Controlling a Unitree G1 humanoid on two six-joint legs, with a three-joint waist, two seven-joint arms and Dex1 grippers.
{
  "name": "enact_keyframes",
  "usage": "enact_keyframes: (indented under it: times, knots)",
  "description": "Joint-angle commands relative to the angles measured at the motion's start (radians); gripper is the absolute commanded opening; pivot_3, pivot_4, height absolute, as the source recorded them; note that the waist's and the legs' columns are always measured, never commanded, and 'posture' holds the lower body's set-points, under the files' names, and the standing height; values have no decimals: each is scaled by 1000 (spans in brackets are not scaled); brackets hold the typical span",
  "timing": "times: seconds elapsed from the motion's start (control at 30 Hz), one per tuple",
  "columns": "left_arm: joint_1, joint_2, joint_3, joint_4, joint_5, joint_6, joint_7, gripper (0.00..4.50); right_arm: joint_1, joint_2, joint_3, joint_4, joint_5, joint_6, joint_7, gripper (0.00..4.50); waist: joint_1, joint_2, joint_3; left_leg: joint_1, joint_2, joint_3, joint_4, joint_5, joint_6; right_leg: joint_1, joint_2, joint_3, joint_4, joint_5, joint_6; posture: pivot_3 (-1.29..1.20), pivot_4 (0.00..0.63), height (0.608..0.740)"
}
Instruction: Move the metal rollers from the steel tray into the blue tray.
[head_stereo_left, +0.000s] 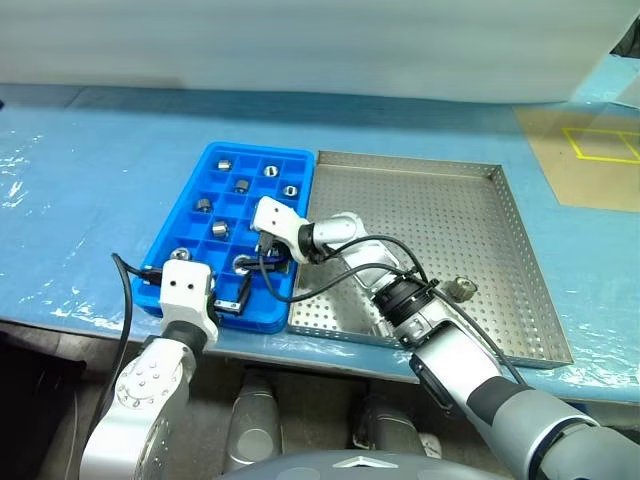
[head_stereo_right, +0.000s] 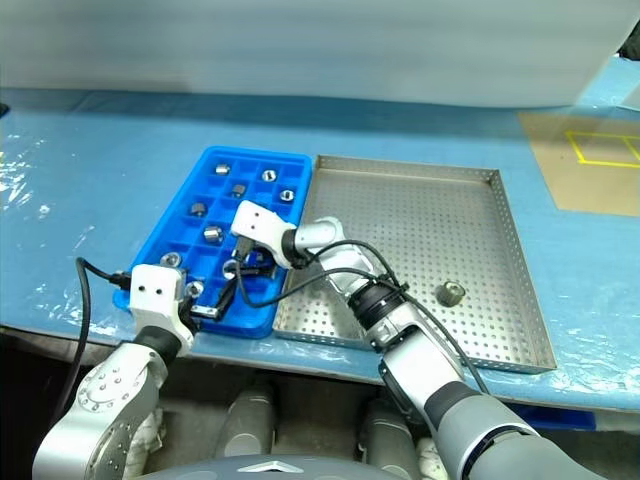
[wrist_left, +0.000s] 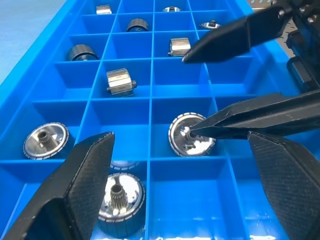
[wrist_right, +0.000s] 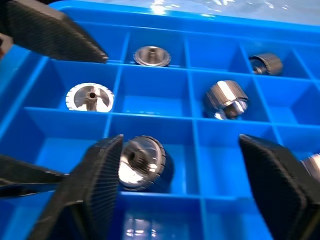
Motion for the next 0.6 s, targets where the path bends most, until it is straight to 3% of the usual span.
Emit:
enact_keyframes:
  times: [0.03, 0.23, 0.6]
  knots:
    - [-63, 9, 23, -64, -19, 8, -7, 4500, 4, 26, -24, -39, 52, 0, 22, 4301, -4, 0, 0, 0, 0, 0, 0, 0, 0, 0, 0, 0, 0, 0, 0, 305, 150, 740]
    - [-206, 52, 20, 23, -73, 1, -95, 4500, 59, -57, -114, -194, 157, 32, 110, 4301, -8, 0, 0, 0, -1, 0, 1, 2, -3, 0, 0, 0, 1, 0, 0, 197, 150, 740]
    - [-372, 128, -90, 244, -168, -132, -366, 4500, 308, -410, -180, -613, 306, 223, 261, 4301, -60, 0, 0, 2, -1, 1, 2, 3, -4, 1, 0, 2, 3, 0, 0, -25, 150, 740]
